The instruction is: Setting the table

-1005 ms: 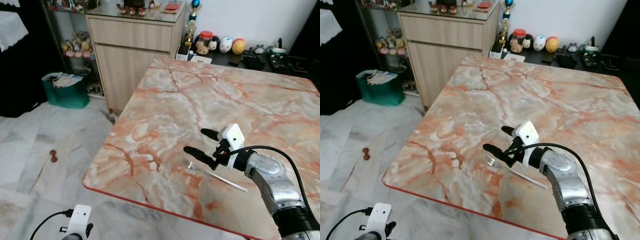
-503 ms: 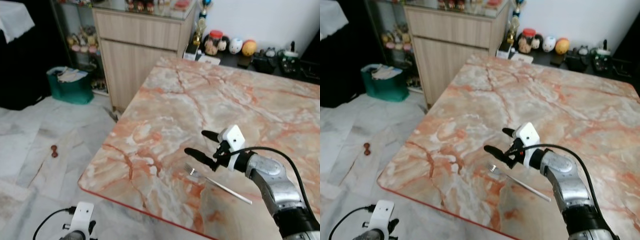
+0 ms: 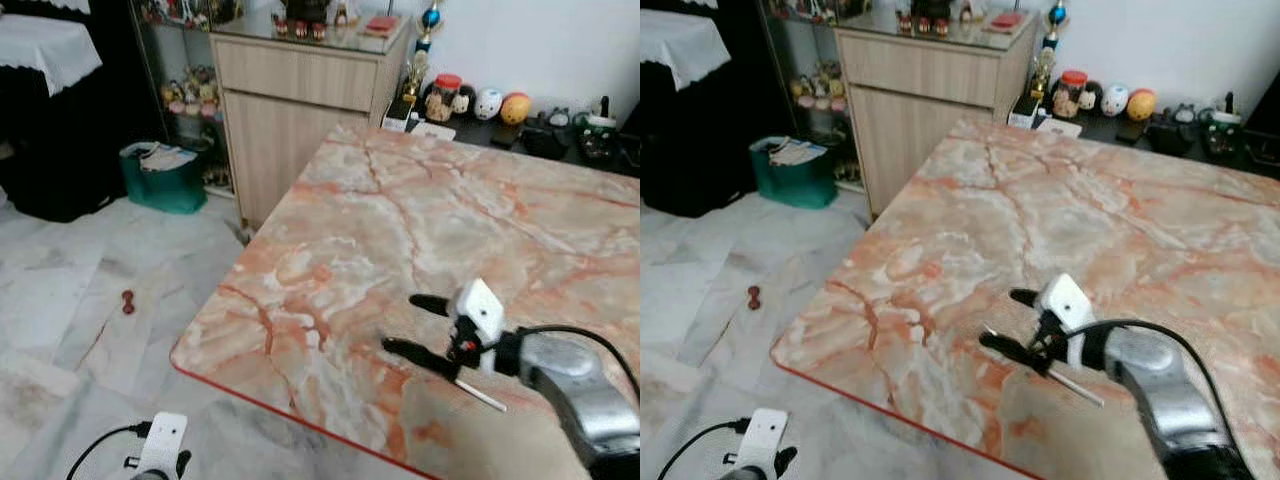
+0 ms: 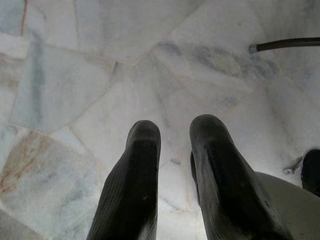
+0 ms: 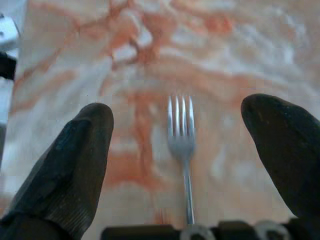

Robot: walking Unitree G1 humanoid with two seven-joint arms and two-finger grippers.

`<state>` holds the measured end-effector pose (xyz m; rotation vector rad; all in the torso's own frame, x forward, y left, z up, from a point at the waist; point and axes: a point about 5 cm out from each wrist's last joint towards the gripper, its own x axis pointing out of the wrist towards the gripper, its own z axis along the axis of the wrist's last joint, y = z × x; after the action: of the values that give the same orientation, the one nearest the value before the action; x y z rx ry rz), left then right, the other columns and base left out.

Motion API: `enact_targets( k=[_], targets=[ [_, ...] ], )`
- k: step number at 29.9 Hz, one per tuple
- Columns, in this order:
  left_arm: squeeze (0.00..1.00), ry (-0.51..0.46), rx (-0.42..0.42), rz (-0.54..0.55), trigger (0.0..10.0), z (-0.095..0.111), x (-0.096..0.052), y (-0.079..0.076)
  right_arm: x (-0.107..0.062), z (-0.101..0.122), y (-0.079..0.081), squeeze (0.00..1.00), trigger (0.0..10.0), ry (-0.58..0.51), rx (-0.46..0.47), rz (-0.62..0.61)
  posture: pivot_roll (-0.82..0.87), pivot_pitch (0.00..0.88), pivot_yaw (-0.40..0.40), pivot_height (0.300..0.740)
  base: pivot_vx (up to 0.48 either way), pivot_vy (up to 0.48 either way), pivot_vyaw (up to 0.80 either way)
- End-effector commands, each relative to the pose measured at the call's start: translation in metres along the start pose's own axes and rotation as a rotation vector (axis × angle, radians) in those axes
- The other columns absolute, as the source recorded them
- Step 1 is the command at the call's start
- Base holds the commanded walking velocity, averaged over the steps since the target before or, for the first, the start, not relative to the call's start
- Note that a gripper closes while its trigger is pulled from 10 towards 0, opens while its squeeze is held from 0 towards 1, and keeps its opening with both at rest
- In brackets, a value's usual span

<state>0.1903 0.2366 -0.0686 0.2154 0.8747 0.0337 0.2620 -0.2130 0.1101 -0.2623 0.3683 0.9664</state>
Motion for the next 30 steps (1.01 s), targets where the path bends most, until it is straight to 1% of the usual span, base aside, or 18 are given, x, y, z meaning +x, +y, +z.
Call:
enact_targets(
  k=[1,2,3,7,10,13,14,18,23,30],
  targets=[
    [0.00,0.028,-0.019,-0.015,10.0,-0.004,0.000,-0.003,-0.009,0.003,0.004,0.00,10.0,0.017,-0.011,0.035,0.07,0.000,-0.039,0.727,0.000,0.000,0.00],
    [0.00,0.032,-0.019,-0.018,10.0,-0.005,0.000,-0.004,-0.015,-0.001,0.005,0.00,10.0,0.045,-0.006,0.042,0.07,0.000,-0.040,0.727,0.000,0.000,0.00],
    [0.00,0.033,-0.020,-0.020,10.0,-0.005,0.000,-0.004,-0.017,-0.003,0.006,0.00,10.0,0.057,-0.004,0.046,0.07,0.000,-0.040,0.727,0.000,0.000,0.00],
    [0.00,0.037,-0.021,-0.022,10.0,-0.006,0.000,-0.005,-0.021,-0.011,0.006,0.00,10.0,0.103,0.010,0.031,0.07,0.000,-0.040,0.727,0.000,0.000,0.00],
    [0.00,0.041,-0.022,-0.026,10.0,-0.007,0.000,-0.006,-0.023,-0.024,-0.001,0.00,10.0,0.169,0.004,-0.042,0.07,0.000,-0.040,0.727,0.000,0.000,0.00],
    [0.00,0.044,-0.022,-0.027,10.0,-0.008,-0.001,-0.006,-0.020,-0.025,-0.008,0.00,10.0,0.177,-0.003,-0.115,0.06,0.000,-0.037,0.727,0.000,0.000,0.00],
    [0.00,0.046,-0.023,-0.027,10.0,-0.008,-0.001,-0.007,-0.017,-0.026,-0.012,0.00,10.0,0.174,0.022,-0.157,0.07,0.000,-0.041,0.727,0.000,0.000,0.00],
    [0.00,0.050,-0.025,-0.025,10.0,-0.009,-0.001,-0.006,-0.015,-0.027,-0.011,0.00,10.0,0.161,0.033,-0.148,0.07,0.000,-0.039,0.727,0.000,0.000,0.00],
    [0.00,0.060,-0.028,-0.021,10.0,-0.011,-0.001,-0.004,-0.008,-0.029,-0.010,0.00,10.0,0.126,0.063,-0.132,0.07,0.000,-0.038,0.727,0.000,0.000,0.00],
    [0.00,0.076,-0.026,-0.020,10.0,-0.016,-0.003,-0.002,-0.006,-0.037,-0.010,0.00,10.0,0.156,0.082,-0.130,0.07,0.000,-0.032,0.727,0.000,0.000,0.00]
  ],
)
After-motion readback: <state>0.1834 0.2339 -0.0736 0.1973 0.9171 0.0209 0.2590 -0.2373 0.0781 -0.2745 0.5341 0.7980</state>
